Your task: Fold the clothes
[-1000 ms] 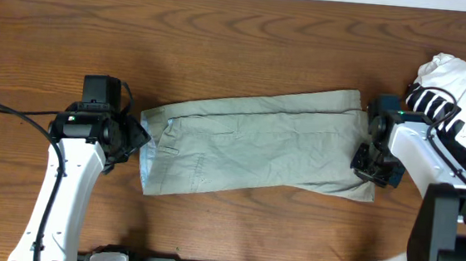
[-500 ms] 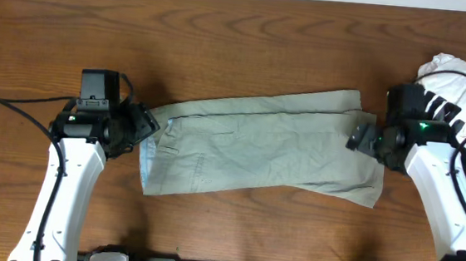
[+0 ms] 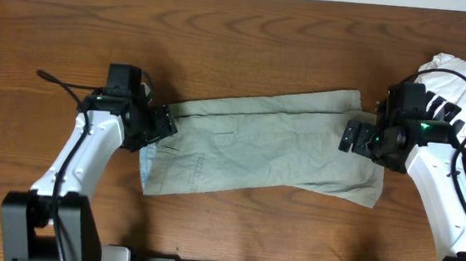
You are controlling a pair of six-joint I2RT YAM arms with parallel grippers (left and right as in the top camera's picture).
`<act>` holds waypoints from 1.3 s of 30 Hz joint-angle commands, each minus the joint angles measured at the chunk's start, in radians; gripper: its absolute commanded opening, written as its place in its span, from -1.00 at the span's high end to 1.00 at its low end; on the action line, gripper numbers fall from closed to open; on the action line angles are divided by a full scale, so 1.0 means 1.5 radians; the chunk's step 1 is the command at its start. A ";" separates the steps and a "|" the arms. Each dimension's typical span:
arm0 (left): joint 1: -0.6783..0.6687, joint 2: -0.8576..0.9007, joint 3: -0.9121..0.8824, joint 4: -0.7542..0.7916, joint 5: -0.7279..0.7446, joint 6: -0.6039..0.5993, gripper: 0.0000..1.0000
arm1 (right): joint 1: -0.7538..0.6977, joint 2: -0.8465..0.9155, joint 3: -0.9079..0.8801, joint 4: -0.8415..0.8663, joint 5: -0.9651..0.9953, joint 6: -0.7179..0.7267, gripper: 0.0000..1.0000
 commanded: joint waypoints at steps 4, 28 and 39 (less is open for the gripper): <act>-0.002 0.051 -0.002 0.028 0.053 0.041 -0.47 | -0.001 -0.003 0.008 -0.004 -0.009 -0.023 -0.99; -0.001 0.087 0.016 0.065 0.082 0.048 0.88 | -0.001 -0.003 0.007 -0.011 0.042 0.002 -0.99; 0.017 -0.041 0.021 0.103 0.024 0.021 0.88 | -0.001 -0.003 0.006 -0.001 0.066 0.020 -0.98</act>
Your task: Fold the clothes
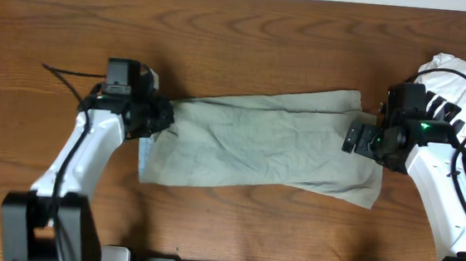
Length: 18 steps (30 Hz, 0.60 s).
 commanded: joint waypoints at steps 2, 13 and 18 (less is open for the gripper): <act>0.018 -0.018 0.020 0.021 -0.039 -0.013 0.88 | -0.001 -0.003 0.006 0.001 0.014 0.012 -0.98; 0.031 -0.017 0.020 0.083 -0.085 -0.041 0.88 | -0.001 -0.003 -0.042 0.026 -0.025 0.027 -0.98; 0.032 -0.017 0.020 0.096 -0.093 -0.046 0.88 | 0.000 -0.003 -0.104 0.048 -0.064 0.027 -0.91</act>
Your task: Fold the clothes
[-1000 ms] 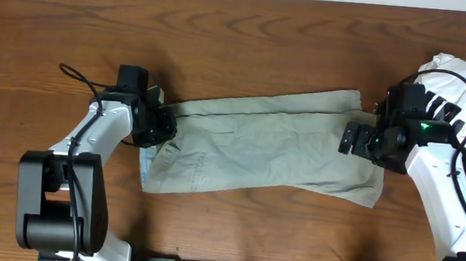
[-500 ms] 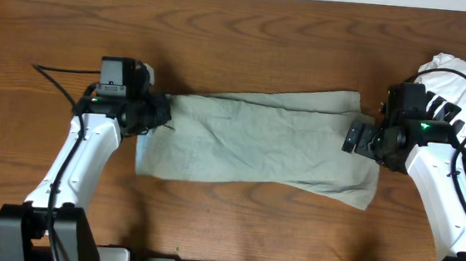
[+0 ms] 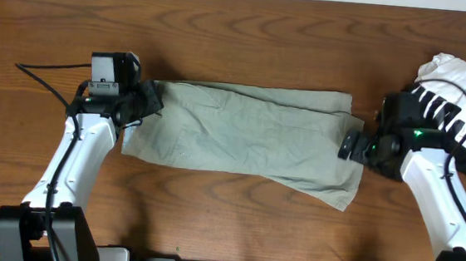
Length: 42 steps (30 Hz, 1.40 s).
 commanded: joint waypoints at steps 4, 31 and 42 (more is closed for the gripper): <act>0.005 -0.001 0.016 0.014 -0.101 -0.073 0.88 | 0.001 -0.003 -0.054 -0.001 -0.031 0.008 -0.88; 0.005 -0.001 0.016 0.035 -0.106 -0.090 0.88 | 0.170 -0.001 -0.080 0.033 -0.114 0.009 0.22; 0.005 -0.001 0.016 0.060 -0.111 -0.117 0.88 | 0.170 0.019 -0.142 0.077 -0.114 0.073 0.46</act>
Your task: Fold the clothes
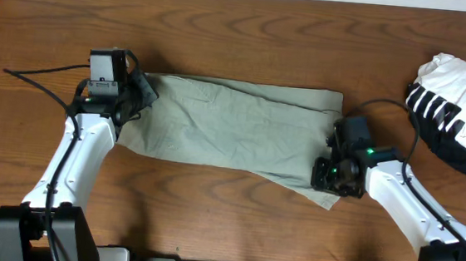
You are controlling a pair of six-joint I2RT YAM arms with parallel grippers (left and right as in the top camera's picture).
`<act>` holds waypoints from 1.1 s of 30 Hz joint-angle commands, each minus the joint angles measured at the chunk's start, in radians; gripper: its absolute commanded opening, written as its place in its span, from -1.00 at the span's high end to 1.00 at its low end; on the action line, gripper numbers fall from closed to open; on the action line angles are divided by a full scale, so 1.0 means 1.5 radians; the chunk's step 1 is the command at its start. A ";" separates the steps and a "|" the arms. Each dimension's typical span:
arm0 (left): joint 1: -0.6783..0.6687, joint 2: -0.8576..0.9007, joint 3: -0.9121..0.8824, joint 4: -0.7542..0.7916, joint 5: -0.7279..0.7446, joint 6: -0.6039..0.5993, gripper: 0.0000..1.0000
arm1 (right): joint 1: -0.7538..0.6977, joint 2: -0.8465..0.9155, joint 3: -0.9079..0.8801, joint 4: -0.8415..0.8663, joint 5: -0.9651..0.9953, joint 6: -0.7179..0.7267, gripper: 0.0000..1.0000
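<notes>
A grey-green garment (pixel 234 122) lies spread across the middle of the table, long side left to right. At its top left corner my left gripper (pixel 140 94) is shut on the bunched cloth. My right gripper (pixel 327 175) sits low over the garment's right end, near the lower right corner, pointing toward the front edge. Its fingers are hidden under the wrist, so whether they are shut on the cloth does not show.
A pile of white cloth with black stripes (pixel 452 98) lies at the far right of the wooden table (pixel 241 31). A black cable (pixel 41 78) trails left from the left arm.
The right gripper has moved from the middle of the garment's right edge down and left to the lower right corner. The garment's right edge has shifted slightly left. The left gripper holds about the same spot.
At first the garment lay crumpled and tilted, with a gripper at each end. The left gripper then stood higher at the left edge. Later it was farther left and back, with the garment stretched flatter. Now the right gripper is at the lower right corner.
</notes>
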 commanded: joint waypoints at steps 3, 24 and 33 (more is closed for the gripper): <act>0.004 -0.001 0.016 0.035 -0.029 -0.012 0.88 | 0.008 0.004 -0.029 0.006 0.002 0.034 0.46; 0.004 0.003 0.016 0.130 -0.247 -0.066 0.76 | 0.007 0.005 -0.100 0.049 0.045 0.143 0.50; 0.004 0.045 0.016 0.176 -0.248 -0.063 -0.38 | 0.007 0.005 -0.100 0.041 0.045 0.145 0.49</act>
